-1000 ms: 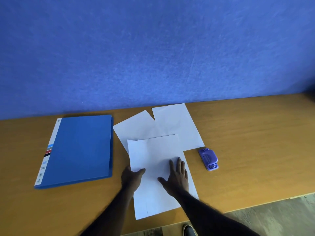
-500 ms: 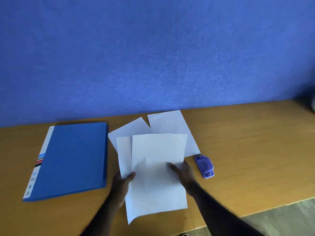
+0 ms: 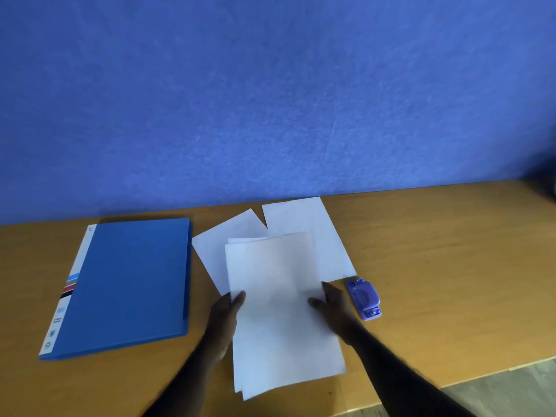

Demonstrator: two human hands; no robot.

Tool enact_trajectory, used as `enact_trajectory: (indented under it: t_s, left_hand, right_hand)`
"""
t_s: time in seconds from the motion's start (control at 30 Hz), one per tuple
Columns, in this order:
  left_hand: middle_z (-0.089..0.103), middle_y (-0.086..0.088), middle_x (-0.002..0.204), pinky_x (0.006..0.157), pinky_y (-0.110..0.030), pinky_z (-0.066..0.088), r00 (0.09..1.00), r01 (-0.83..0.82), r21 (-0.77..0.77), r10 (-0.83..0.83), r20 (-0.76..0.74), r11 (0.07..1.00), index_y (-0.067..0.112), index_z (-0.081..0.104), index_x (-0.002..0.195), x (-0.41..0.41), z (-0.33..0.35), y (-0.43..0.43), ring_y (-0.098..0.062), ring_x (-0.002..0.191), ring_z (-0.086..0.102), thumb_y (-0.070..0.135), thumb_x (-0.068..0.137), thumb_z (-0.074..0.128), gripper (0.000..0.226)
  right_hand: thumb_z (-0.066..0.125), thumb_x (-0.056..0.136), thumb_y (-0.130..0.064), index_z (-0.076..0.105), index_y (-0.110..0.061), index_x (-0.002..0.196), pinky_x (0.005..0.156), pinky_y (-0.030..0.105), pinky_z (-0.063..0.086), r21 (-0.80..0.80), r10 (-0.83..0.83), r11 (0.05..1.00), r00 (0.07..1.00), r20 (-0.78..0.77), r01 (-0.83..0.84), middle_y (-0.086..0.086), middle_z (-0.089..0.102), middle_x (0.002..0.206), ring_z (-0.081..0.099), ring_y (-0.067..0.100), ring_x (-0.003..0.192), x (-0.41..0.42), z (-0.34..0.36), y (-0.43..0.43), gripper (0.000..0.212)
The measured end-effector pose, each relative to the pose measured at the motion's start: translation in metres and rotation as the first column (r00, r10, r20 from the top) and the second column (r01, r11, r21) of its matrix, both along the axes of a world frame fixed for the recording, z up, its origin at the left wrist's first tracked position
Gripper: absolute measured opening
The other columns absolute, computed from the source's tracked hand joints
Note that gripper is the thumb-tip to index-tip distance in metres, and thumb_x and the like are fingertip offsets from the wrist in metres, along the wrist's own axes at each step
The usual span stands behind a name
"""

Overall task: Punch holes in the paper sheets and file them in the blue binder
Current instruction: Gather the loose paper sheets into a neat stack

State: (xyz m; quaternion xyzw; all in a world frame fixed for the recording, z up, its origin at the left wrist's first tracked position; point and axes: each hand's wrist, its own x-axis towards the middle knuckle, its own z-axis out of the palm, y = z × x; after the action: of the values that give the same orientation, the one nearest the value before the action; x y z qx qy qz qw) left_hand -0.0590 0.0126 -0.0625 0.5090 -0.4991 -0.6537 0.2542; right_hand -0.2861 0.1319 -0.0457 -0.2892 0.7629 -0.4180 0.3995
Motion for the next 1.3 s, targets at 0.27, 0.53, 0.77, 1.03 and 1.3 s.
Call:
enact_trajectory:
  t_s: [0.27,0.53,0.77,1.03,1.3]
  left_hand:
    - [0.017,-0.013,0.161,0.117,-0.047,0.017,0.621,0.398,-0.419,0.096,0.778,0.816,0.019,0.027,0.151,-0.012,-0.027,-0.003,-0.032,0.148,0.015,0.064,0.087,0.048,0.081]
    - [-0.004,-0.005,0.164,0.121,-0.046,0.007,0.334,0.734,-0.196,-0.095,0.938,0.650,0.025,0.009,0.154,0.005,-0.036,-0.014,-0.029,0.150,-0.001,0.069,0.086,0.045,0.089]
    - [0.043,-0.009,0.146,0.105,-0.046,0.042,0.604,0.332,-0.342,0.080,0.793,0.879,0.015,0.041,0.140,-0.002,-0.015,-0.027,-0.029,0.134,0.042,0.063,0.076,0.065,0.084]
    - [0.018,-0.024,0.154,0.105,-0.052,0.034,0.471,-0.126,-0.054,0.107,0.875,0.991,0.002,0.021,0.144,-0.062,-0.005,-0.052,-0.042,0.136,0.030,0.067,0.065,0.073,0.115]
    - [0.032,-0.021,0.147,0.100,-0.051,0.043,0.539,-0.176,-0.035,0.126,0.833,0.984,0.005,0.024,0.142,-0.064,-0.007,-0.065,-0.041,0.129,0.040,0.053,0.057,0.086,0.115]
  right_hand:
    - [0.061,0.087,0.003,0.069,-0.012,0.106,0.071,0.035,0.054,-0.025,-0.222,0.975,0.975,0.031,0.223,0.002,0.073,0.090,0.065,0.018,0.077,-0.063,0.011,0.022,0.025]
    - [0.061,0.088,0.003,0.068,-0.010,0.108,0.075,0.036,0.056,0.004,-0.170,0.985,0.983,0.076,0.170,0.006,0.074,0.097,0.067,0.021,0.082,-0.070,0.017,0.011,0.025]
    - [0.063,0.087,-0.006,0.069,-0.013,0.096,0.052,0.012,0.048,0.093,-0.116,0.989,0.993,-0.018,0.117,-0.002,0.069,0.082,0.059,0.004,0.066,-0.052,0.015,-0.010,0.013]
    - [0.062,0.089,-0.007,0.067,-0.012,0.103,0.068,0.027,0.052,0.118,-0.067,0.990,0.996,-0.055,0.073,0.007,0.070,0.092,0.062,0.018,0.080,-0.048,0.011,-0.024,0.016]
    - [0.059,0.089,-0.001,0.068,-0.012,0.099,0.060,0.022,0.051,0.097,-0.048,0.994,0.999,-0.009,0.049,0.002,0.069,0.084,0.060,0.016,0.074,-0.048,0.009,-0.034,0.016]
